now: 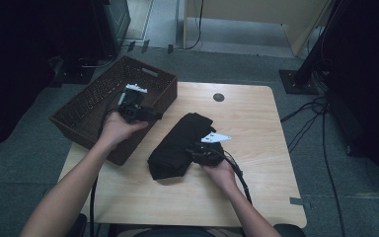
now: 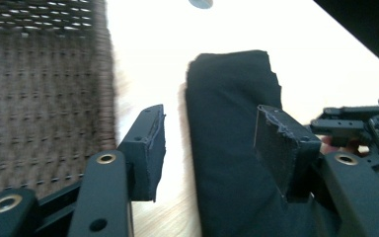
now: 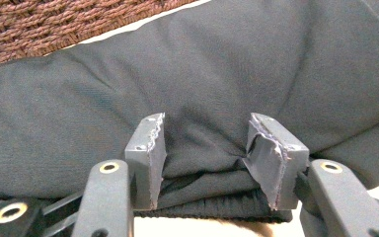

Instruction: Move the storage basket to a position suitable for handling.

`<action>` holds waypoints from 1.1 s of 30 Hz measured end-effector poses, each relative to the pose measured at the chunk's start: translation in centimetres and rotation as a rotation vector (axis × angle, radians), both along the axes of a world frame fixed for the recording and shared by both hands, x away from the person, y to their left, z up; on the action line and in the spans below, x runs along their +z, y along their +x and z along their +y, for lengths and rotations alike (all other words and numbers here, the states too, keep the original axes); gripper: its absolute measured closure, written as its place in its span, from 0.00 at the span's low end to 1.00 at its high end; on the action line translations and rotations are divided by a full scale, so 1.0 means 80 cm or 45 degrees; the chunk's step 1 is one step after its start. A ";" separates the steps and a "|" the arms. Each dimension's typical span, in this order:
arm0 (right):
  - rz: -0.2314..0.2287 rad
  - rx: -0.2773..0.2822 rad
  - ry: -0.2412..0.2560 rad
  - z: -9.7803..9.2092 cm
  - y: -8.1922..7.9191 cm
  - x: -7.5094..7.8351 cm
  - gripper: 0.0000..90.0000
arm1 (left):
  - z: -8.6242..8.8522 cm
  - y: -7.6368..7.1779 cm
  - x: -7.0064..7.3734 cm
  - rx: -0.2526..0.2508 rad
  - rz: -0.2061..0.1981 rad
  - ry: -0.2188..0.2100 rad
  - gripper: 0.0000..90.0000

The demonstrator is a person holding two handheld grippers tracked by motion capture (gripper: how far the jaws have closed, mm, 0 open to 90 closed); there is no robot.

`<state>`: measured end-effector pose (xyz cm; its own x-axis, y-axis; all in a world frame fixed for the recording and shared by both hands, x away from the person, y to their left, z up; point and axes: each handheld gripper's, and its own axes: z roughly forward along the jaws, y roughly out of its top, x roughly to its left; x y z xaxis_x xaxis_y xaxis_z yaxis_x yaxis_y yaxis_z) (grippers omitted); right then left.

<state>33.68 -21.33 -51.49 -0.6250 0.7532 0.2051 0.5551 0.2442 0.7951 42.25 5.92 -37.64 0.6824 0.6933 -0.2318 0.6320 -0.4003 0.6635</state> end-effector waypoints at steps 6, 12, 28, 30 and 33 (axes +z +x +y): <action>-0.001 0.007 0.003 -0.001 0.001 0.000 0.55 | -0.020 -0.006 -0.015 -0.024 0.028 0.006 0.49; 0.002 0.013 0.005 -0.002 0.001 0.000 0.55 | -0.036 -0.008 -0.038 -0.036 0.066 0.023 0.48; -0.010 0.010 -0.002 -0.002 -0.001 0.000 0.55 | -0.074 -0.008 -0.102 -0.145 0.116 0.120 0.39; -0.016 0.010 -0.011 -0.003 -0.002 0.000 0.55 | -0.073 -0.007 -0.106 -0.136 0.109 0.097 0.38; -0.019 0.009 -0.011 -0.003 -0.003 0.000 0.55 | -0.070 -0.006 -0.113 -0.114 0.110 0.063 0.37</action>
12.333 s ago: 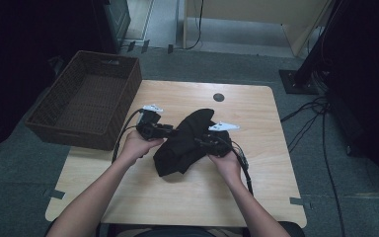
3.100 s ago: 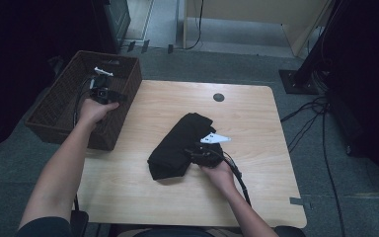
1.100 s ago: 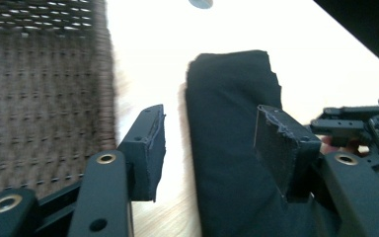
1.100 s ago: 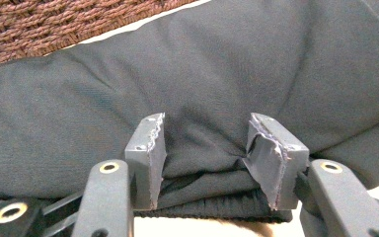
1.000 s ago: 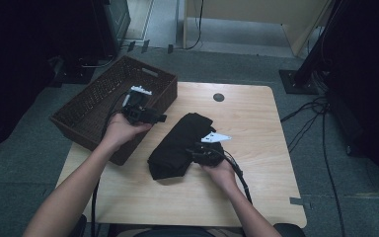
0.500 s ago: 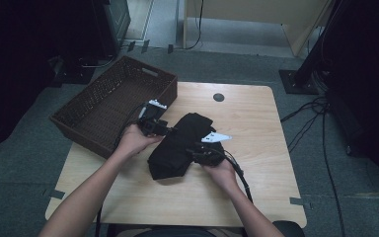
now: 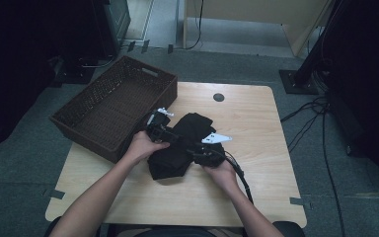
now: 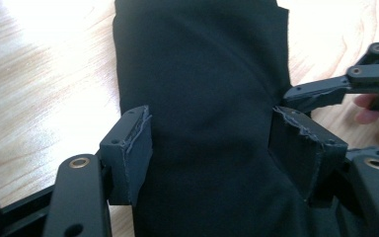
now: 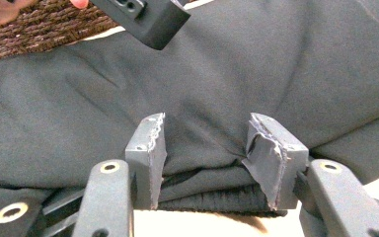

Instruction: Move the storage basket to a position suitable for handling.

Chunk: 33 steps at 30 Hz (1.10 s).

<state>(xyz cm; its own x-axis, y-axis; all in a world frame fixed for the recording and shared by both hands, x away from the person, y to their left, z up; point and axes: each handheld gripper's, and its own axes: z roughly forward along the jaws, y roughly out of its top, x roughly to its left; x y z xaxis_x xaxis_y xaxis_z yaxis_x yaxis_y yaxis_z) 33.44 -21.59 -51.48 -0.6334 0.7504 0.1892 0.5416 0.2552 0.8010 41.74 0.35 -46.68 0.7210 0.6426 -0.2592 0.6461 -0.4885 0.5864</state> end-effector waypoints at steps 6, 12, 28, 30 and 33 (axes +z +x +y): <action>-0.005 0.002 -0.004 -0.001 -0.001 0.000 0.55 | 0.003 -0.001 -0.013 -0.009 0.000 -0.001 0.32; -0.017 0.011 -0.025 -0.001 -0.003 0.001 0.54 | 0.001 0.006 -0.025 0.015 0.046 -0.012 0.25; -0.025 0.029 -0.051 -0.009 -0.008 0.000 0.55 | -0.013 0.005 -0.039 -0.018 0.099 -0.043 0.19; -0.024 0.031 -0.056 -0.012 -0.009 0.000 0.56 | -0.015 0.004 -0.040 -0.024 0.096 -0.044 0.19; -0.012 0.018 -0.050 -0.013 -0.010 0.001 0.56 | -0.015 0.006 -0.041 -0.049 0.087 -0.052 0.18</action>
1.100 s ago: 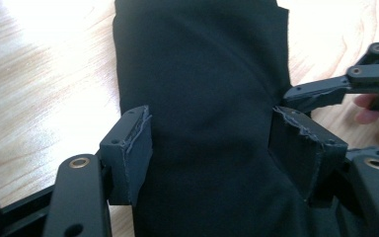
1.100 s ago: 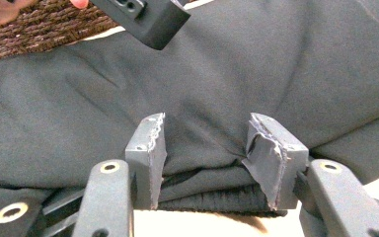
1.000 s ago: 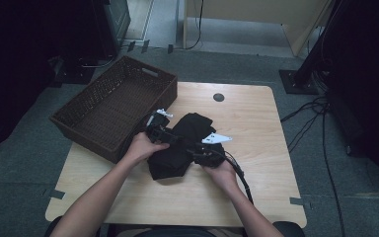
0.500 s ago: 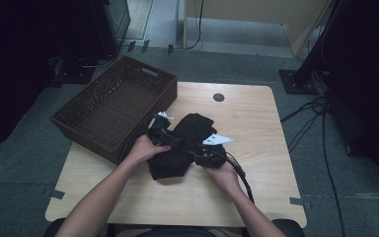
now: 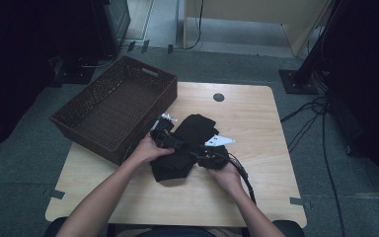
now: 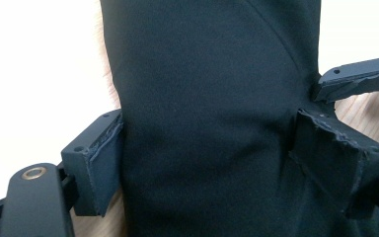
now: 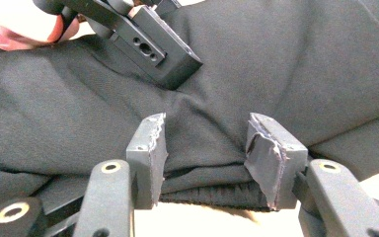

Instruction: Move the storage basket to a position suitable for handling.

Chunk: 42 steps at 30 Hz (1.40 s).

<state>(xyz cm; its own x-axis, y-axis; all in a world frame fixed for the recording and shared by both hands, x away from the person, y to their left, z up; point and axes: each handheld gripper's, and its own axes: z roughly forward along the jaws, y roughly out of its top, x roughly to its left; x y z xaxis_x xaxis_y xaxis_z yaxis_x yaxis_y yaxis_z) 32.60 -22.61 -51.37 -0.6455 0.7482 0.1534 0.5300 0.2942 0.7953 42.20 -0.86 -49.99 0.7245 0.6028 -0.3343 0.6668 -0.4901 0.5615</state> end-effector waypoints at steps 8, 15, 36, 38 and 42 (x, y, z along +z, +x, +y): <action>-0.017 -0.020 -0.008 0.000 -0.006 -0.003 0.56 | -0.005 -0.001 -0.001 -0.038 -0.005 -0.013 0.22; -0.017 -0.008 0.021 0.001 0.001 -0.008 0.58 | -0.007 -0.003 0.002 -0.046 0.026 -0.034 0.39; -0.022 -0.030 0.048 0.003 0.007 -0.003 0.48 | -0.008 -0.006 0.040 -0.062 -0.063 0.043 0.80; -0.033 -0.039 0.038 0.001 0.006 0.000 0.47 | -0.005 -0.004 0.047 -0.055 -0.072 0.044 0.80; -0.037 -0.066 0.026 -0.008 0.006 0.003 0.45 | 0.003 -0.001 0.063 -0.031 -0.093 0.059 0.81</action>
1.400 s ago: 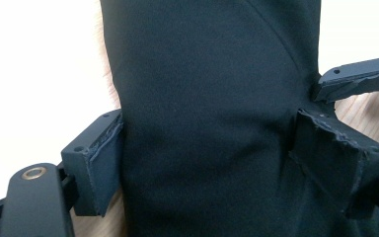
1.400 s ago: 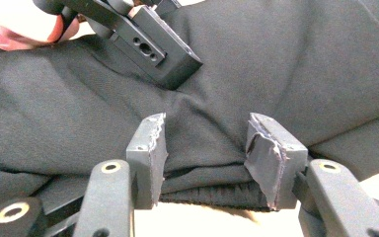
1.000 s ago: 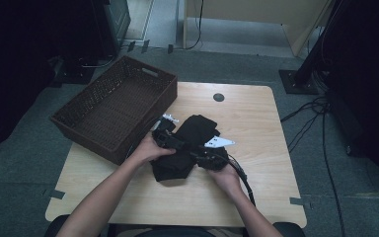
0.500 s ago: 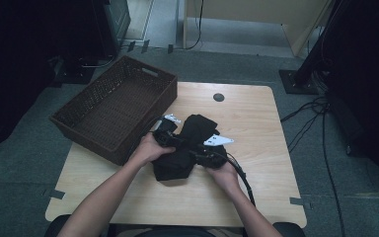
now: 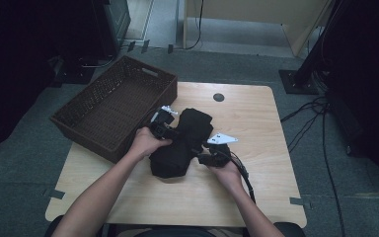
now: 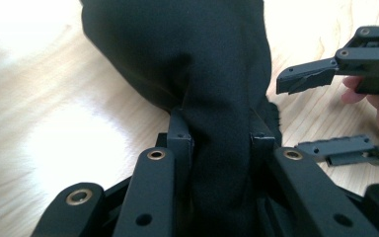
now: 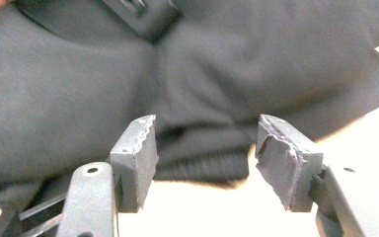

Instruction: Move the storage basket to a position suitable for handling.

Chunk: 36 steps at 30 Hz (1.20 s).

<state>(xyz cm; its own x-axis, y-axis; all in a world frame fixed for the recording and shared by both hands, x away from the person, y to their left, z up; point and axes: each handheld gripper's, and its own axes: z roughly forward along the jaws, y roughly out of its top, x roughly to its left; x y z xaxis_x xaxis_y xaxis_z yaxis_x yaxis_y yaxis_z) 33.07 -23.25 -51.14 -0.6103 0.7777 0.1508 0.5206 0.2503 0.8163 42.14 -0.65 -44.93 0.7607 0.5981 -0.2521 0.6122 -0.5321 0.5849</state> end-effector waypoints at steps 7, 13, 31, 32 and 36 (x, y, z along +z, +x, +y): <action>0.037 -0.008 -0.017 -0.001 0.001 -0.004 0.45 | 0.009 0.003 0.025 0.005 -0.040 0.032 0.82; 0.047 -0.003 -0.032 -0.001 0.002 -0.006 0.45 | 0.019 0.005 0.052 0.005 -0.077 0.031 0.83; 0.079 0.013 -0.076 0.003 0.003 -0.011 0.45 | 0.051 0.021 0.127 0.044 -0.111 -0.024 0.83; 0.082 0.014 -0.076 0.003 0.003 -0.011 0.45 | 0.053 0.021 0.130 0.045 -0.115 -0.019 0.83; 0.090 0.017 -0.079 0.004 0.003 -0.012 0.45 | 0.061 0.025 0.143 0.054 -0.109 -0.032 0.83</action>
